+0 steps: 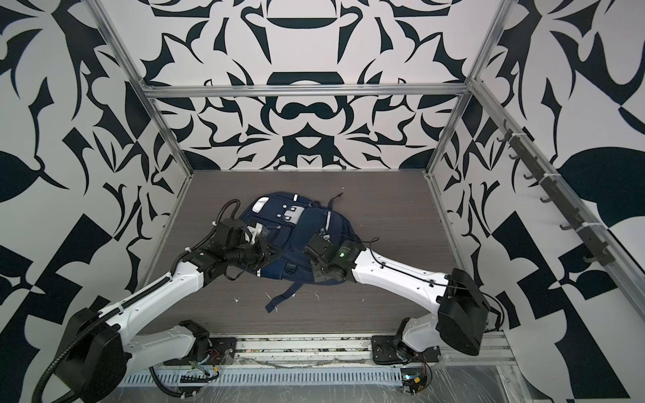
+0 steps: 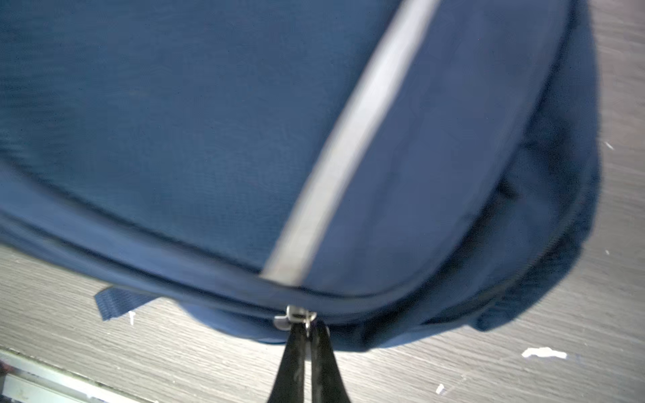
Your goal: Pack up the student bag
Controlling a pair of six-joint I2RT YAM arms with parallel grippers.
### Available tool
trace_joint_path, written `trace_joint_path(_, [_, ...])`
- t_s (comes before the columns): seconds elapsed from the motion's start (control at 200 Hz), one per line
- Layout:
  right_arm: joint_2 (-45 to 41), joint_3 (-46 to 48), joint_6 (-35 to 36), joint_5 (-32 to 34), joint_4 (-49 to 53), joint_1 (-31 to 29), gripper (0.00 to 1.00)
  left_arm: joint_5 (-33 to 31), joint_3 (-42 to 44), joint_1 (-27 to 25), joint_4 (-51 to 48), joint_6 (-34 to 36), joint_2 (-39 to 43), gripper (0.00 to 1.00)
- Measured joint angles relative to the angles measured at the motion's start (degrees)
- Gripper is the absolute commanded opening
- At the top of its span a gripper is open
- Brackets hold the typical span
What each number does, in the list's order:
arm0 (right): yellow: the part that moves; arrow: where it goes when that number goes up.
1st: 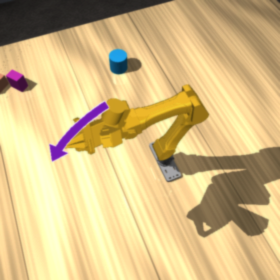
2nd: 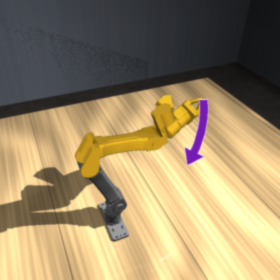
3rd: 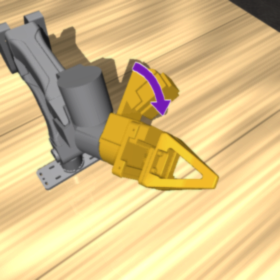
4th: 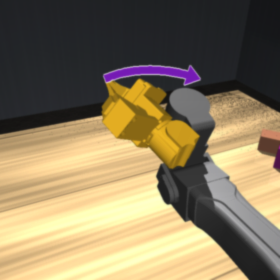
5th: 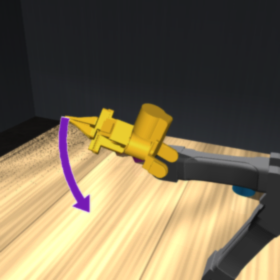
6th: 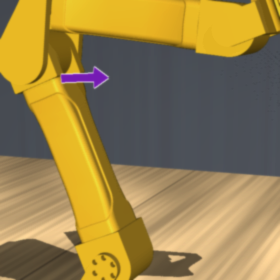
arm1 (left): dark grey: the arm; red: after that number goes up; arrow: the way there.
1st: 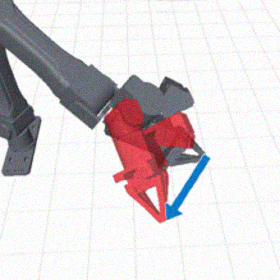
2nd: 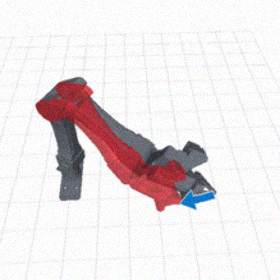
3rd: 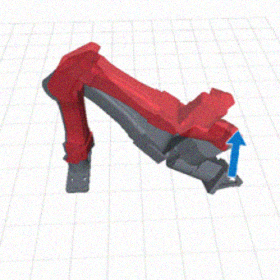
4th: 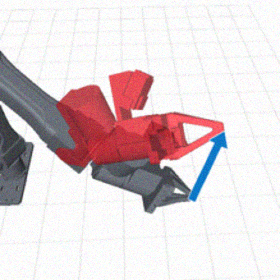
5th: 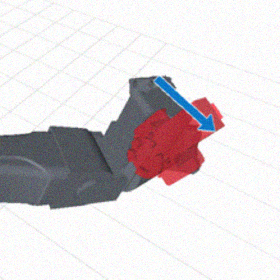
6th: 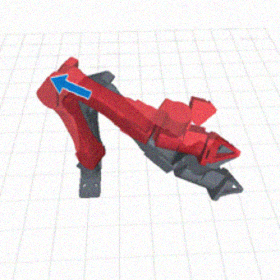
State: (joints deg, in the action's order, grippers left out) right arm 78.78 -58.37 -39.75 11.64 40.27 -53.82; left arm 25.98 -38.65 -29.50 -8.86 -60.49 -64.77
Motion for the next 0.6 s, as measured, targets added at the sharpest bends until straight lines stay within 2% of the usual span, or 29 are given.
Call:
trace_joint_path(0.255, [-7.96,6.16,1.66,-4.22,-3.96,7.65,0.0,0.87,1.73,1.29,-0.44,-0.13,1.97,0.0])
trace_joint_path(0.39, [-9.4,6.47,7.19,-7.87,-5.33,11.45,0.0,1.36,1.73,1.88,-1.51,1.36,2.05,0.0])
trace_joint_path(0.6, [-8.41,6.69,16.44,-10.03,-6.58,12.17,0.0,1.49,0.61,3.28,-6.99,8.52,-0.28,0.0])
